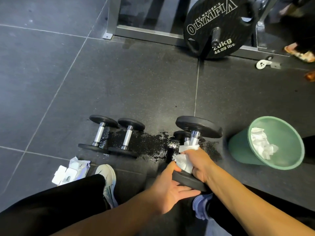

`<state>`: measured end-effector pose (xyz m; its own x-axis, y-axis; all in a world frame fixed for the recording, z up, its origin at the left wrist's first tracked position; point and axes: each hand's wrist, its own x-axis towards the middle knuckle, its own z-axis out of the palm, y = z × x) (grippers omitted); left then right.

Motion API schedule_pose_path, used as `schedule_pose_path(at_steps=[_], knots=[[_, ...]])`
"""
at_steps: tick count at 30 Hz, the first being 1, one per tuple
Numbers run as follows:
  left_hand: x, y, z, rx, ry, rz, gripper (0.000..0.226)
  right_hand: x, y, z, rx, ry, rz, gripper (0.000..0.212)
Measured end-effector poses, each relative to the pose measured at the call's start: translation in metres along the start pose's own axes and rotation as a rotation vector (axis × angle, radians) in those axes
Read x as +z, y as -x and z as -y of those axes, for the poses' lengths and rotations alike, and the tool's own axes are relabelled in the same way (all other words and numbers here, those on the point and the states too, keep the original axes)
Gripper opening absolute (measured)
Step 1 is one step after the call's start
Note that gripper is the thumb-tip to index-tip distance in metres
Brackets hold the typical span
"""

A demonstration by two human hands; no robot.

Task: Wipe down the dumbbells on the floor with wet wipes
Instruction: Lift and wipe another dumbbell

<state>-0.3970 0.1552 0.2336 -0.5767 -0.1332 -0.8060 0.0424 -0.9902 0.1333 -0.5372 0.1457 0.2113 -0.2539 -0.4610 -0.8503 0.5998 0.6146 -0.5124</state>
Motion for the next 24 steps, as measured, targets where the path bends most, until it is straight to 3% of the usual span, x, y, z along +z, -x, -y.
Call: schedule_pose_path(at_steps=[7,11,13,17,20,24], knots=[[-0.003,-0.018,0.010,-0.188,-0.117,-0.007,0.062,-0.026,-0.013,-0.001,0.077,0.101,-0.108,0.021],[-0.030,-0.032,0.000,-0.354,-0.582,0.002,0.091,-0.043,-0.016,-0.003,0.094,0.113,-0.152,0.022],[-0.042,-0.041,-0.017,-0.293,-0.853,-0.011,0.083,-0.055,-0.018,-0.001,0.093,0.130,-0.163,0.022],[-0.062,-0.097,-0.050,0.127,-1.125,-0.262,0.035,-0.083,-0.024,0.006,0.065,0.181,-0.223,0.026],[-0.065,-0.155,-0.050,0.240,-1.446,-0.429,0.041,-0.101,-0.034,0.008,0.036,0.184,-0.211,0.029],[-0.060,-0.228,-0.034,0.242,-1.439,-0.503,0.048,-0.124,-0.058,0.005,0.008,0.203,-0.192,0.032]])
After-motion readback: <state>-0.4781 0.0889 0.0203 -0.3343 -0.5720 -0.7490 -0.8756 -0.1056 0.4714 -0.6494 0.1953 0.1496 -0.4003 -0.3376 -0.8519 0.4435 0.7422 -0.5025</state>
